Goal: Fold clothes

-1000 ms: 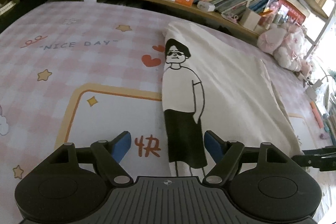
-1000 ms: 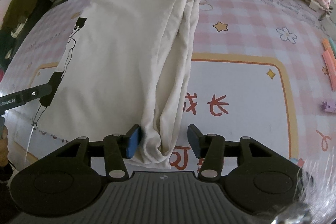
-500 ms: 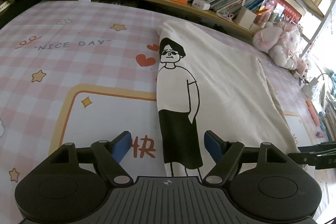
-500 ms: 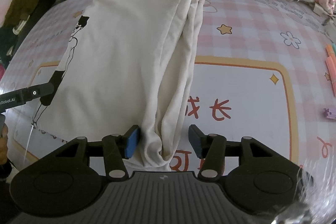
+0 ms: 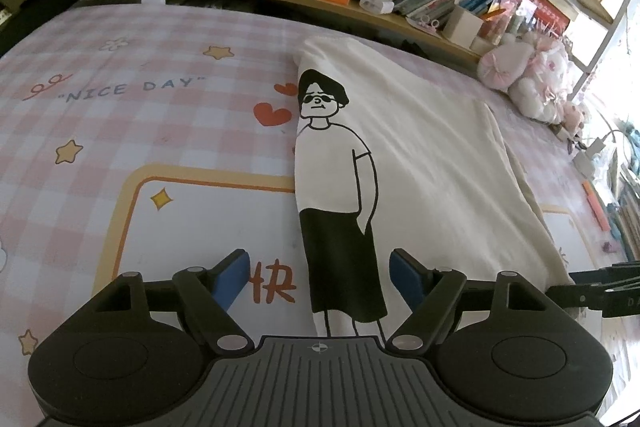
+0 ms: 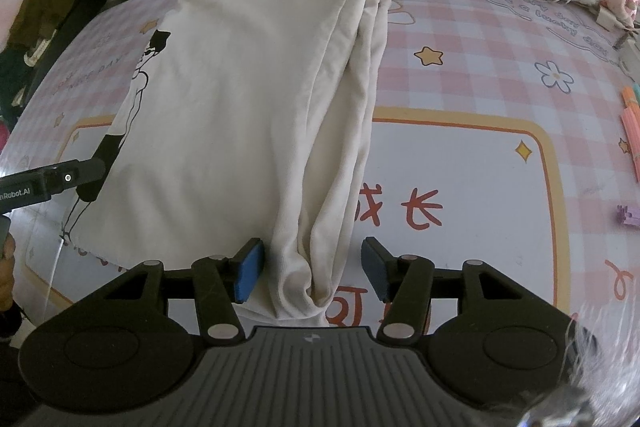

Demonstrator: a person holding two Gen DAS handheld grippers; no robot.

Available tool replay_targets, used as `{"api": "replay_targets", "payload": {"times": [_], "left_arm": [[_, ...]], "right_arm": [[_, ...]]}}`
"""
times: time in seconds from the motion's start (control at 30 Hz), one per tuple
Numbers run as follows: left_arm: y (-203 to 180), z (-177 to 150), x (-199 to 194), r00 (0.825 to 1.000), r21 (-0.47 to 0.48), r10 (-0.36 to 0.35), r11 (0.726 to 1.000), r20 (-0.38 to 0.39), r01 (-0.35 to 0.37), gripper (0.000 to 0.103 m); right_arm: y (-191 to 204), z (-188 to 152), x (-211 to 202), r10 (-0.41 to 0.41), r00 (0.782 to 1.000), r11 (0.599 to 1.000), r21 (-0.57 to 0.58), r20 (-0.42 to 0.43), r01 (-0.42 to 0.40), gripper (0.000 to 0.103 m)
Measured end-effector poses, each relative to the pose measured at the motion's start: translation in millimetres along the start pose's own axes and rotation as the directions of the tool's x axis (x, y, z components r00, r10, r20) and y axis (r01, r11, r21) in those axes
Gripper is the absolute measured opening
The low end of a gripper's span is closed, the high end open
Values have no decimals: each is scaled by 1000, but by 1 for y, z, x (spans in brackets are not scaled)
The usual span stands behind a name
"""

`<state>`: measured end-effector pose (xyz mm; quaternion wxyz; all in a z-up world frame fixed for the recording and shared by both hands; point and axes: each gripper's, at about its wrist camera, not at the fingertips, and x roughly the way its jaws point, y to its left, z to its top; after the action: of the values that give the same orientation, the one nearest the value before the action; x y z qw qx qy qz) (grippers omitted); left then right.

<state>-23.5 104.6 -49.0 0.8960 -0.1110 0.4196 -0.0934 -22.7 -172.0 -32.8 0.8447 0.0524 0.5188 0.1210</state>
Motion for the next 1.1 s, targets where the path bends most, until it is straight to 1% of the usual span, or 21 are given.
{"api": "replay_targets", "payload": {"times": [0.13, 0.17, 0.2, 0.23, 0.27, 0.3, 0.37, 0.4, 0.43, 0.5, 0.53, 0.63, 0.73, 0.77, 0.8, 0.83, 0.87, 0.97, 1.03, 1.07, 1.1], "left_arm": [[0, -1, -4, 1000, 6, -13, 1000, -25, 13, 77], [-1, -2, -5, 999, 10, -16, 1000, -31, 16, 73], [-2, -3, -6, 999, 15, -19, 1000, -38, 20, 60], [-2, -3, -6, 999, 19, -19, 1000, -45, 20, 52], [-3, -2, -6, 998, 20, -22, 1000, -58, 23, 39], [-4, -1, -6, 997, 18, -29, 999, -73, 30, 23], [-12, 1, -9, 997, 39, -29, 999, -78, 32, 6], [-16, 2, -11, 997, 53, -27, 998, -77, 31, 3], [-24, 4, -18, 998, 88, -25, 996, -57, 30, 3], [-40, 8, -34, 1000, 164, -30, 986, 3, 29, 3], [-41, 9, -36, 1000, 168, -29, 985, 5, 27, 3], [-29, 8, -25, 998, 100, -16, 995, -55, 21, 3], [-11, 1, -15, 994, 5, -33, 999, -103, 34, 5], [-8, 1, -15, 994, -7, -38, 999, -105, 38, 9], [-6, 0, -16, 993, -19, -44, 999, -106, 42, 11], [-4, 0, -17, 993, -25, -47, 999, -106, 44, 12], [-2, 0, -19, 993, -28, -48, 999, -107, 45, 12], [-1, 2, -26, 997, -14, -14, 1000, -75, 13, 16], [-2, 3, -32, 999, -3, 13, 1000, -30, -13, 22], [-2, 5, -35, 1000, -6, 19, 1000, -6, -19, 28], [-2, 7, -37, 1000, -17, 16, 1000, 17, -16, 30]], "right_arm": [[-6, 0, -2, 14, 1000, 999, 35, -1, -14, 51], [-8, 0, -2, 19, 1000, 999, 46, -3, -18, 51], [-10, 1, -3, 24, 1000, 998, 55, -5, -23, 49], [-11, 1, -3, 32, 999, 998, 62, -8, -31, 41], [-12, 1, -3, 50, 999, 996, 72, -10, -49, 34], [-13, 0, -3, 71, 997, 994, 85, -10, -69, 23], [-14, 0, -3, 80, 997, 993, 93, -7, -79, 20], [-14, 0, -4, 82, 997, 992, 95, -5, -81, 14], [-15, 0, -4, 84, 996, 992, 98, -3, -83, 12], [-16, 0, -6, 87, 996, 991, 102, 0, -87, 12], [-17, 0, -6, 89, 996, 991, 105, 2, -89, 12], [-18, -1, -8, 95, 995, 989, 112, 7, -95, 12], [-20, -1, -9, 100, 995, 988, 119, 12, -101, 14], [-21, -1, -10, 102, 995, 987, 121, 14, -103, 16], [-21, -1, -10, 104, 994, 987, 124, 16, -105, 22], [-23, -1, -10, 103, 995, 986, 129, 9, -103, 27], [-24, -1, -9, 106, 994, 985, 135, -1, -105, 29], [-26, -2, -7, 122, 992, 982, 149, -28, -116, 33], [-26, -2, -7, 125, 992, 983, 141, -33, -120, 35], [-25, -1, -6, 127, 991, 983, 136, -34, -121, 35], [-25, -1, -6, 128, 991, 984, 131, -35, -123, 35]]}}
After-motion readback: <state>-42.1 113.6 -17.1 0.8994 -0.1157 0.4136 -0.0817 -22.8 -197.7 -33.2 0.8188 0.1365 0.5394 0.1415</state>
